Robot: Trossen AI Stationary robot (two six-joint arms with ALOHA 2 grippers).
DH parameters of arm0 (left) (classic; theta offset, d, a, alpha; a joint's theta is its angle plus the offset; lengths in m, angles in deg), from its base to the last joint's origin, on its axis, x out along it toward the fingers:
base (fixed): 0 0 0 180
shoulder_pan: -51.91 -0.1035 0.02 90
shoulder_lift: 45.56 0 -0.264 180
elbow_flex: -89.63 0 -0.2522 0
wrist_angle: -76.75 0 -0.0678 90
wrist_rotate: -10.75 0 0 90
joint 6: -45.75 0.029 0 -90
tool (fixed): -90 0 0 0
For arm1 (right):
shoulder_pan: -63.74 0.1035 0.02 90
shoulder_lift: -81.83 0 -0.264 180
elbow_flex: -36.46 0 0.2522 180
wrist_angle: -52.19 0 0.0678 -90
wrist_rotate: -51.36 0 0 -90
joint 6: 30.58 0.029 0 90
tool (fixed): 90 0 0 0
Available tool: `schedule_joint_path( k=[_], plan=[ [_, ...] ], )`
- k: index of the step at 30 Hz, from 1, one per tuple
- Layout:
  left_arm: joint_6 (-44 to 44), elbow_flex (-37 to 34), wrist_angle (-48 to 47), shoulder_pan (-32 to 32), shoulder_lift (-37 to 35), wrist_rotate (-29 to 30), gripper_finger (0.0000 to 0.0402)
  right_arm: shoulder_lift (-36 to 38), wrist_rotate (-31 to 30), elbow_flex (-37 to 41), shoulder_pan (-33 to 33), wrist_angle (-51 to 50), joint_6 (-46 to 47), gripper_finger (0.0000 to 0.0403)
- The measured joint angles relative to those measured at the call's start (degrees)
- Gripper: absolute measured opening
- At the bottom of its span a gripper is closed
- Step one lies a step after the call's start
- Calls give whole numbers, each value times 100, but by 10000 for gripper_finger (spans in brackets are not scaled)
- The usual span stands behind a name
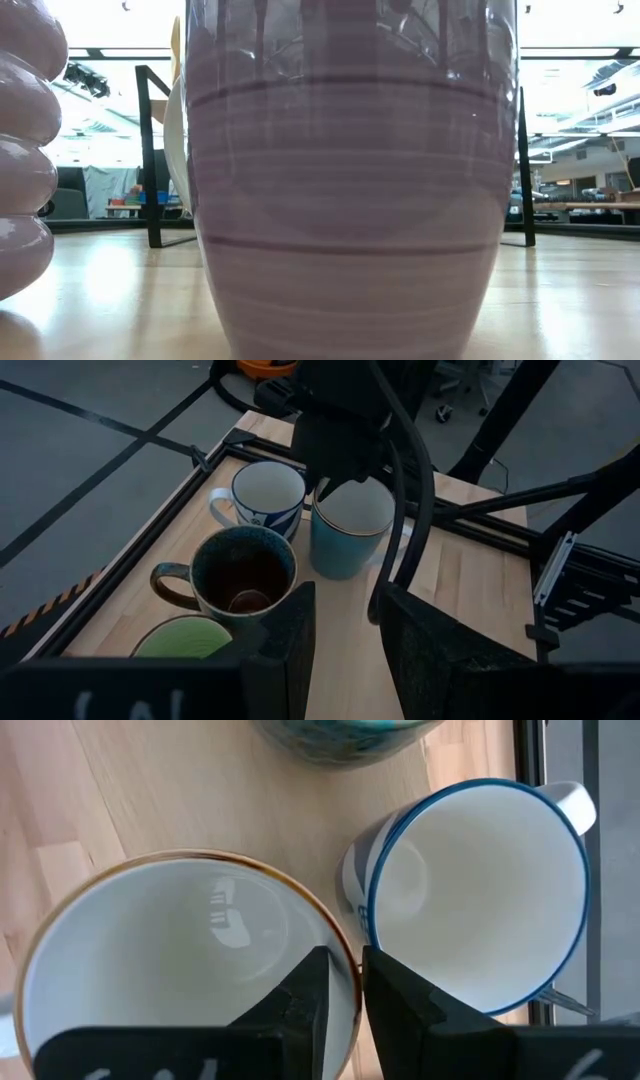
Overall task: Place coffee mugs
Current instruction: Put the blue mug on the shelf
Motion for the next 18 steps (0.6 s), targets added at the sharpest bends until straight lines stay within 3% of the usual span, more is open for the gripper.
schedule_joint_path(
  k=[18],
  plan=[
    [-4,0,0,-2,-2,0,117,0,175,0,0,0,38,73]
  ],
)
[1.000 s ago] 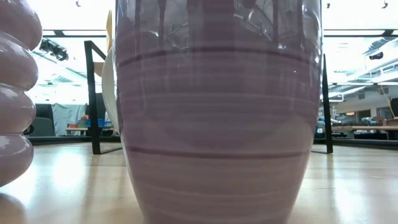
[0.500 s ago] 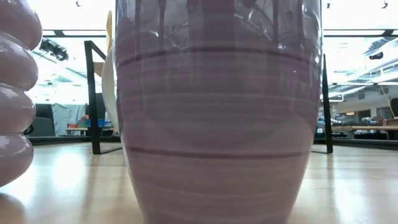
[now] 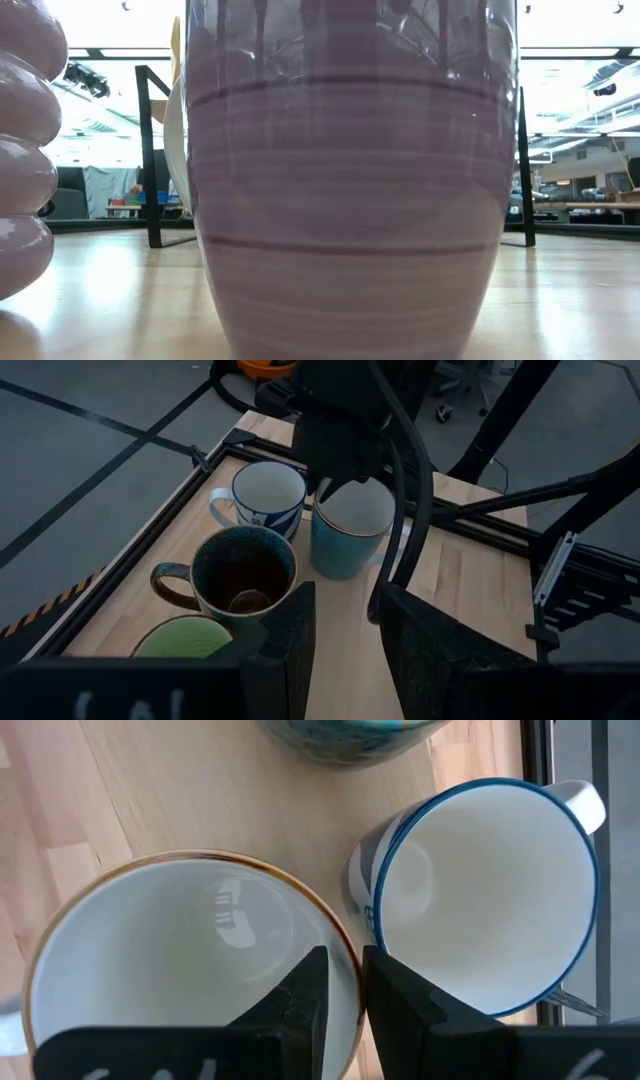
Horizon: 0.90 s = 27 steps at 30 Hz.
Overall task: Place coffee mugs
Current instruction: Put the blue mug on the shelf
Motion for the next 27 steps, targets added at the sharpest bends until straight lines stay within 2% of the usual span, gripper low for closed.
schedule_joint_path(
  k=[6,27],
  plan=[
    [4,0,0,0,2,0,117,52,175,0,2,1,60,73],
    [1,0,0,1,2,0,117,378,136,0,2,2,149,73]
  ],
)
